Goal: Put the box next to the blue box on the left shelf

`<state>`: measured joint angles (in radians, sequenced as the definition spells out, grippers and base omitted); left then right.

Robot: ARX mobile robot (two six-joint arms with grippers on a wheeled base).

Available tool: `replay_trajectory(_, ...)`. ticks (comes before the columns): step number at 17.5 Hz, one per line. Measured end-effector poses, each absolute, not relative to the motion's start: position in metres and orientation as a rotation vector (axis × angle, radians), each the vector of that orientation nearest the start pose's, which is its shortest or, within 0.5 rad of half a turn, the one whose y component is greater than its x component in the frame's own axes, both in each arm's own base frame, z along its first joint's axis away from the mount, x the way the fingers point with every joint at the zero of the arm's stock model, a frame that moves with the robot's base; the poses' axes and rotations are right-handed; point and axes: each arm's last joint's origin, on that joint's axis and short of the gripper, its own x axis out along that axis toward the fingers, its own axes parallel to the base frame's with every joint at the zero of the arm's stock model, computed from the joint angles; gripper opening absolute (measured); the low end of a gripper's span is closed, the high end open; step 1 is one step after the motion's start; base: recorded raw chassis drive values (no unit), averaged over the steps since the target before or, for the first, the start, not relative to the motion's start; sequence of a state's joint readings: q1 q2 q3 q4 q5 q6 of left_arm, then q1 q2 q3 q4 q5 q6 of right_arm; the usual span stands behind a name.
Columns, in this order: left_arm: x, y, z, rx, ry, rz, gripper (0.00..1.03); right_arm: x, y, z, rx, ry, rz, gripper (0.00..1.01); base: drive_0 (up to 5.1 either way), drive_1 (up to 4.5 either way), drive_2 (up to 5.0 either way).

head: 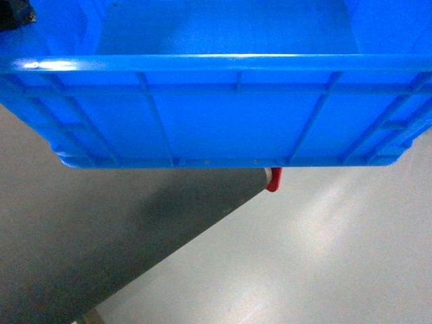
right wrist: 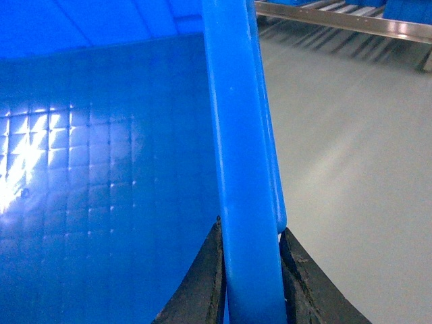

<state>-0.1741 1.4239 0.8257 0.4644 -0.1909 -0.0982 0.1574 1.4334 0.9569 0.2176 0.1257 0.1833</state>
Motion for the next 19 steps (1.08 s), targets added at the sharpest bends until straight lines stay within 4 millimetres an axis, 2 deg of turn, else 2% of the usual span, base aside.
replay_trajectory(19,0.3091,-0.0492,0.2635,-0.075,0.13,0.022,0.19,0.3189,0.0469,0.2812,0.153,0.259,0.006,0.13,-1.6,-1.6,-1.6)
